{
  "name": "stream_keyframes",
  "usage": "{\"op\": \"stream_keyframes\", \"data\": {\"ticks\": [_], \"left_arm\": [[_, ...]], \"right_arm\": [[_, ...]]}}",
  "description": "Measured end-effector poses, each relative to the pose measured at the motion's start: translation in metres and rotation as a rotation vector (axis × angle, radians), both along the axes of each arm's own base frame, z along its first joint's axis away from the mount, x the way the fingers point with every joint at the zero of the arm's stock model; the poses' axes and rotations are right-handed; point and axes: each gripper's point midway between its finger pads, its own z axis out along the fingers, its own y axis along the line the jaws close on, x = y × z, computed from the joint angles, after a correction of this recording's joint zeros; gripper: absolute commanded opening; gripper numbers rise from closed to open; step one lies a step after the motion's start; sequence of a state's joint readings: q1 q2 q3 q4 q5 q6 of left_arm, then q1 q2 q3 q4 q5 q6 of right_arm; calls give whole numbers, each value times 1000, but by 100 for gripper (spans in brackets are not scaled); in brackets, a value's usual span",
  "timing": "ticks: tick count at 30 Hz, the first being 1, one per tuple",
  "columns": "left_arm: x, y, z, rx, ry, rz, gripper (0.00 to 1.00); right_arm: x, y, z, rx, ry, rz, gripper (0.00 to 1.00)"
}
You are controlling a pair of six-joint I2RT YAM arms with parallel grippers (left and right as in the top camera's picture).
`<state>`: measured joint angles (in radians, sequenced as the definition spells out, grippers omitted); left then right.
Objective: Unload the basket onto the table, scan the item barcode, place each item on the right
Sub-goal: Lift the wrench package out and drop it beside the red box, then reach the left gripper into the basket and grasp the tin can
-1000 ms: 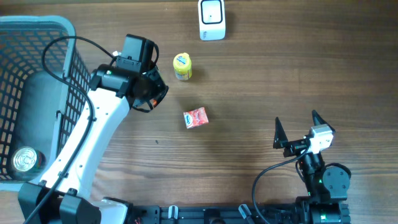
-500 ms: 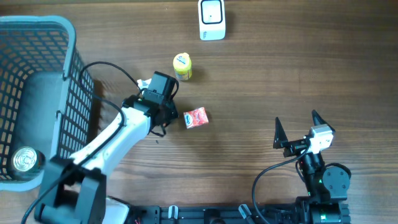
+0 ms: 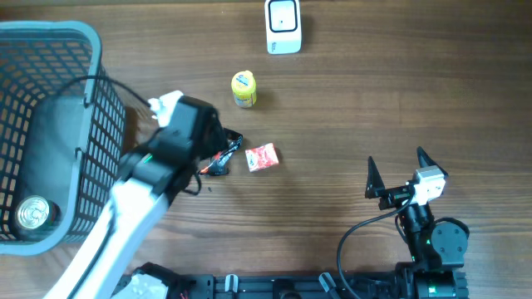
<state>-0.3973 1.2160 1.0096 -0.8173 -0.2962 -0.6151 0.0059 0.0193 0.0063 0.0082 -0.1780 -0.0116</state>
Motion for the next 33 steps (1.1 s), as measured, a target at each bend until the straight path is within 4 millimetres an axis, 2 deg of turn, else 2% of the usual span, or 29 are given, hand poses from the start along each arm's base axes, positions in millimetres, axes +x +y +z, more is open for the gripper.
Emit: {"op": "stream_keyframes", "data": {"ticks": [2,4,5,7,8,10,12,14,16,18,21,24,25,26,27,31,33], "left_arm": [[-7,8,66,-49,-189,9,100],[-21,26,115,-61,-328,52,100],[-31,48,157,-60,-452,108,100],[-50,78,203,-32,-567,189,100],[-64,111,238,22,-652,311,100],[-93,160,284,124,-758,517,100],[-112,197,301,215,-780,694,100],[-119,223,296,275,-734,810,100],[-117,260,266,306,-582,937,100],[-101,289,220,245,-399,982,100],[-87,325,123,84,-49,1029,100],[-85,337,65,-2,166,1044,100],[-84,339,52,-21,212,1041,100],[-82,340,41,-30,250,1035,100],[-82,341,39,-23,263,1029,100],[-92,347,41,56,309,1003,100],[-90,351,42,91,317,957,100]], "right_arm": [[0,0,0,0,0,0,100],[0,0,0,0,0,0,100],[0,0,0,0,1,0,100],[0,0,0,0,0,1,100],[0,0,0,0,1,0,100],[0,0,0,0,1,0,100],[0,0,0,0,1,0,100],[0,0,0,0,1,0,100],[0,0,0,0,1,0,100],[0,0,0,0,1,0,100],[0,0,0,0,0,0,100],[0,0,0,0,1,0,100],[0,0,0,0,1,0,100],[0,0,0,0,1,0,100],[0,0,0,0,1,1,100],[0,0,0,0,1,0,100],[0,0,0,0,1,0,100]]}}
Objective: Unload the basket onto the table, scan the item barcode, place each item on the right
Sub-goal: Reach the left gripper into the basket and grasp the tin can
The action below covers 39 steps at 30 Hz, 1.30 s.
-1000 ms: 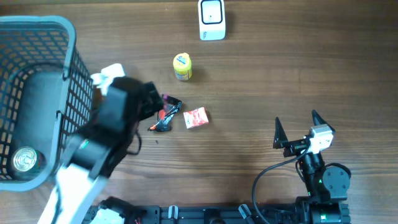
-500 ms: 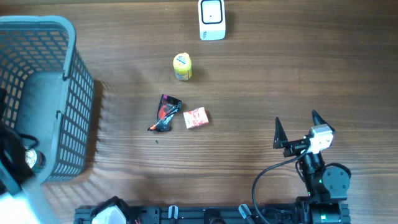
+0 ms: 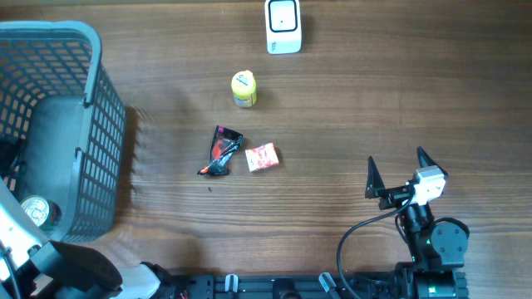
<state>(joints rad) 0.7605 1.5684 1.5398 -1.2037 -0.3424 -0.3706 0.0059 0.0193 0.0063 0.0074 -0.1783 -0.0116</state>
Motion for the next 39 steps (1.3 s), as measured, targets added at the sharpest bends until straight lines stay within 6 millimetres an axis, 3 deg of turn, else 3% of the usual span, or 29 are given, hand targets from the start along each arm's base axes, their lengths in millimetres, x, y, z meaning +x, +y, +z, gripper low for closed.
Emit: {"op": "stream_keyframes", "data": {"ticks": [6,11,15,18,27,39], "left_arm": [[15,-6,-36,-31,71,-250,100],[2,-11,-74,-77,125,-282,100],[-10,-7,-80,-78,152,-253,100],[-30,0,-79,-79,202,-207,100],[-21,-2,-122,-84,160,-305,100],[-54,30,-127,-86,76,-176,100]], "right_arm": [[0,0,0,0,0,0,100],[0,0,0,0,0,0,100],[0,0,0,0,0,0,100],[0,0,0,0,0,0,100],[0,0,0,0,0,0,100],[0,0,0,0,0,0,100]]}}
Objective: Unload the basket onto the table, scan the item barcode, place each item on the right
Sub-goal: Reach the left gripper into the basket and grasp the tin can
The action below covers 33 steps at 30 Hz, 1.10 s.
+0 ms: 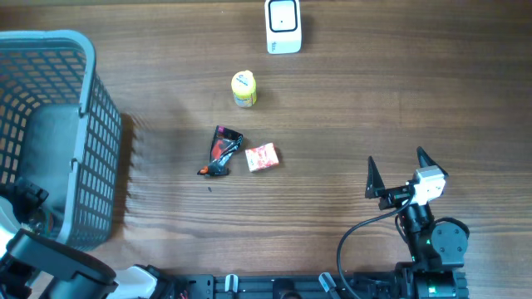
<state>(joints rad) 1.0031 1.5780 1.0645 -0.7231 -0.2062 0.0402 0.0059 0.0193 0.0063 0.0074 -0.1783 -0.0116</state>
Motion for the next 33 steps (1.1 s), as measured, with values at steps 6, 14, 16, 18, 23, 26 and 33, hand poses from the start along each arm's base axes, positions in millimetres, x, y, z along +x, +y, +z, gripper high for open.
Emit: {"op": "stream_keyframes", "data": {"ticks": [6,14,16,18,23,26,33], "left_arm": [[5,1,-34,-75,19,-7,100],[18,9,-48,-78,-26,-16,98],[23,8,-48,-88,-57,-24,95],[25,7,-49,-96,-73,-29,90],[35,4,-48,-117,-125,-46,87],[48,-3,-51,-153,-177,-77,89],[100,-29,-48,-143,-215,-231,92]], "right_arm": [[0,0,0,0,0,0,100],[0,0,0,0,0,0,100],[0,0,0,0,0,0,100],[0,0,0,0,0,0,100],[0,0,0,0,0,0,100],[0,0,0,0,0,0,100],[0,0,0,0,0,0,100]]}}
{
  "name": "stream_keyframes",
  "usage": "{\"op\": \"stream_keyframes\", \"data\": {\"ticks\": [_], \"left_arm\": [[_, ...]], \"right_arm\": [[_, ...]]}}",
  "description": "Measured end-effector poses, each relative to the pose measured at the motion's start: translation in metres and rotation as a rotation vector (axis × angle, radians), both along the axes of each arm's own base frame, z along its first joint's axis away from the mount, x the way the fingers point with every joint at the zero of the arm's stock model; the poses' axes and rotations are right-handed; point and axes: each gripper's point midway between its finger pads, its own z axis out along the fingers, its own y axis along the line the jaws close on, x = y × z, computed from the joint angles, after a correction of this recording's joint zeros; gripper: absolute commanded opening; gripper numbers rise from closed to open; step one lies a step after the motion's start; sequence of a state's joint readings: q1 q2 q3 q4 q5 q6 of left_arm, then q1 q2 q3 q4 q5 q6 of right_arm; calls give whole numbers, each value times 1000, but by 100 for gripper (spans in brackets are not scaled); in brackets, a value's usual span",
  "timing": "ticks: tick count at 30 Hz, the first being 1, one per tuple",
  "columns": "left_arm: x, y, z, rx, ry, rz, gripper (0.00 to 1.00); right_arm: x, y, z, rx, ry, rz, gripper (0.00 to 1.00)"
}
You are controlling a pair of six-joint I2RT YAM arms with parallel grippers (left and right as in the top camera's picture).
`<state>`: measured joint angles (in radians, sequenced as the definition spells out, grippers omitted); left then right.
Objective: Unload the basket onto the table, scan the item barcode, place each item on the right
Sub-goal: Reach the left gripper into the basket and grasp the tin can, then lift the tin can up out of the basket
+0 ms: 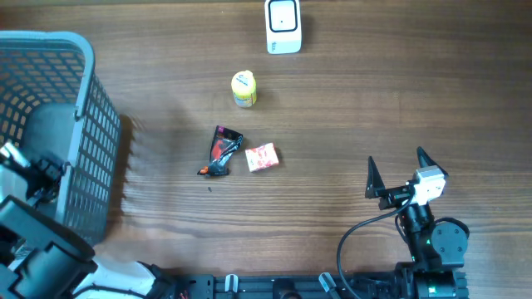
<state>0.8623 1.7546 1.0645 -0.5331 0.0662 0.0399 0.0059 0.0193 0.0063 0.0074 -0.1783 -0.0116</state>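
A white barcode scanner (283,26) stands at the table's far edge. Before it lie a small yellow item (243,89), a black-and-red packet (221,151) and a red packet (262,157). My left gripper (32,173) reaches down inside the grey basket (83,100) at the left; its fingers are too dark and small to read. My right gripper (399,169) rests open and empty at the near right, far from the items.
The basket's mesh wall (104,166) rises along the left side. A black cable (357,232) loops beside the right arm's base at the near edge.
My left gripper has moved a little farther into the basket, away from the near wall. The items, the scanner and the right arm are unchanged.
First my left gripper was over the black-and-red packet on the table, with a tin showing in the basket. Then the arm was back at the near left and the packet lay free. After that it was inside the basket, hiding the tin, and it has gone deeper since.
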Motion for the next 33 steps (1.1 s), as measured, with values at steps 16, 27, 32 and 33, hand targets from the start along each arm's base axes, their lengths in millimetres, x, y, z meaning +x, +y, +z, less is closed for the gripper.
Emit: {"op": "stream_keyframes", "data": {"ticks": [16,27,32,33], "left_arm": [[25,-29,-2,-17,2,-55,97],[22,-23,-6,-19,28,16,74],[22,-23,-5,-22,31,26,68],[22,-23,-5,-25,30,38,67]], "right_arm": [[0,0,0,0,0,0,100],[0,0,0,0,0,0,100],[0,0,0,0,0,0,100],[0,0,0,0,0,0,100]]}}
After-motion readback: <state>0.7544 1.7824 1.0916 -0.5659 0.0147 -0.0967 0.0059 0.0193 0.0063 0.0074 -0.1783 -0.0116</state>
